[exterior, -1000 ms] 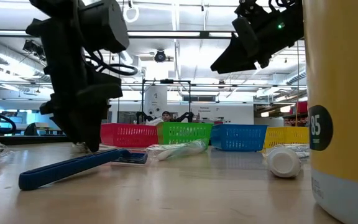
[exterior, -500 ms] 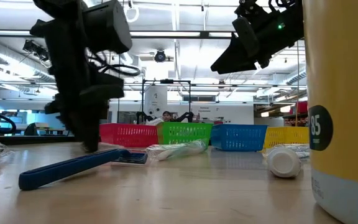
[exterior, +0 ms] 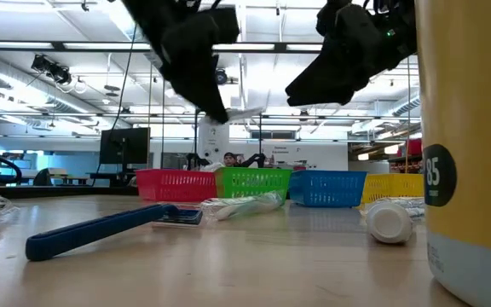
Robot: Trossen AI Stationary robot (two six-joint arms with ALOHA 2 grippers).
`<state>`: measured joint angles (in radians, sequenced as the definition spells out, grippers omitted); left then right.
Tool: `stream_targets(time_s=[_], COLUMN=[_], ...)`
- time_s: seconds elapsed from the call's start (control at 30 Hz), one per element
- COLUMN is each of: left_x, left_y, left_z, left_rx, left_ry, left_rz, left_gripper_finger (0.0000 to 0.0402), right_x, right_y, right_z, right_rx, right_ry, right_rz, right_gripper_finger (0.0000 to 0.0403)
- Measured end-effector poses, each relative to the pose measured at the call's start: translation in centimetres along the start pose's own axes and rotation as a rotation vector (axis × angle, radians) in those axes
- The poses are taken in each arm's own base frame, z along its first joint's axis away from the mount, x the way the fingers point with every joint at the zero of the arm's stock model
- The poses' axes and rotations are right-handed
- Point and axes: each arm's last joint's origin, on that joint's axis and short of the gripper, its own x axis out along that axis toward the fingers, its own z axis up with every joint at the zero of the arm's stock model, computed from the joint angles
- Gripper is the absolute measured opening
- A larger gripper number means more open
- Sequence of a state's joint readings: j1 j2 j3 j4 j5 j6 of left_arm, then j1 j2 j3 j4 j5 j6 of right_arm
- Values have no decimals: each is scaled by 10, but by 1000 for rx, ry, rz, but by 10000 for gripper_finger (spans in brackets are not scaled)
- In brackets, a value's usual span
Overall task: Pick & Place Travel size toiletries
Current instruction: Put the silver nail cutter into the blue bin
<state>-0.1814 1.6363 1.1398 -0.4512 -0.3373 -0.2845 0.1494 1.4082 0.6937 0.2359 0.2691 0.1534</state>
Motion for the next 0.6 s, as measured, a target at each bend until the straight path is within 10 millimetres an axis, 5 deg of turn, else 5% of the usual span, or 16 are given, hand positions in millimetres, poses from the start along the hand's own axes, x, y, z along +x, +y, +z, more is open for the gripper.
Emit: stream_targets(time_s=[0.13,0.6], left_x=[-6,-4], left_y=[-2,7], left_z=[13,28], left_rx=[143,135], left_ry=[-42,-151], left_rz=[-55,-71], left_gripper_finger=[84,80], right_x=[0,0], right_y=[0,0], right_z=[0,3], right_rx=[-76,-108], right_ry=[5,-20], right_rz=[33,57], right_gripper_finger=[199,199])
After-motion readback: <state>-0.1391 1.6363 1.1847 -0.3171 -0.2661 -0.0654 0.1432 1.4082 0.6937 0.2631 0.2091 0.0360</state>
